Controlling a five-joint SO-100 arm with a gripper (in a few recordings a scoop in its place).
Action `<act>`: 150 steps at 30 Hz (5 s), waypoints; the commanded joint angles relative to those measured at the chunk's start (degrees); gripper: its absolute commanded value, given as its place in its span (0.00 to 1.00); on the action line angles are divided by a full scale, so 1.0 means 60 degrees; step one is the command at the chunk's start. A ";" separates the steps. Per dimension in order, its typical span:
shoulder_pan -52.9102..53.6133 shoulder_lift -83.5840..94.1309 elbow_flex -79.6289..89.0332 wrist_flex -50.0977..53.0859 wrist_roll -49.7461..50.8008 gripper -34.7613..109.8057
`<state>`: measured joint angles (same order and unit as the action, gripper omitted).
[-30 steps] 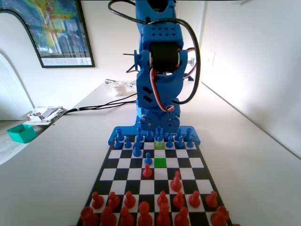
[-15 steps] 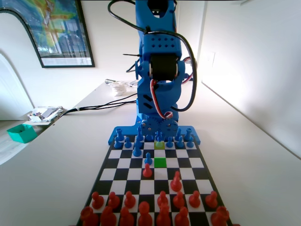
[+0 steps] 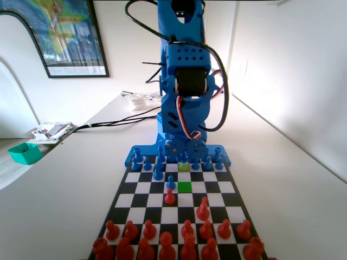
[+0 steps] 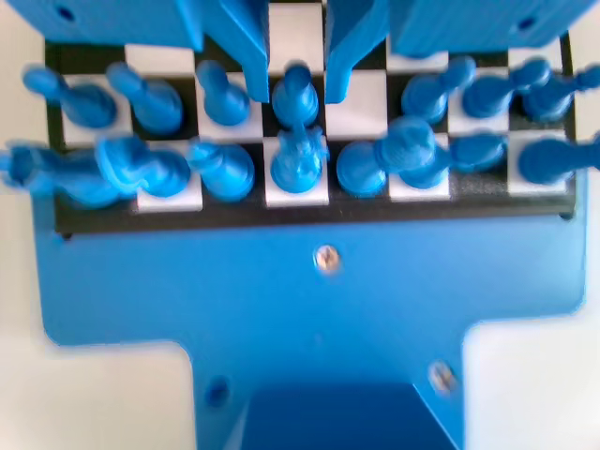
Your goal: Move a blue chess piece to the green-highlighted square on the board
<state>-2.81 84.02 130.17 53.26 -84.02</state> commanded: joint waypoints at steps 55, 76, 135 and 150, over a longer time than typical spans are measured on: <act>0.0352 -0.1465 -0.4321 0.2432 -0.0161 0.25; 0.0146 -0.1714 -0.3647 0.0937 0.0220 0.25; -0.0322 0.4980 -0.4834 0.6372 -0.0513 0.26; -0.0630 0.9961 -0.4424 0.8789 -0.1875 0.25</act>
<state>-6.42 136.76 104.59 104.15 -92.55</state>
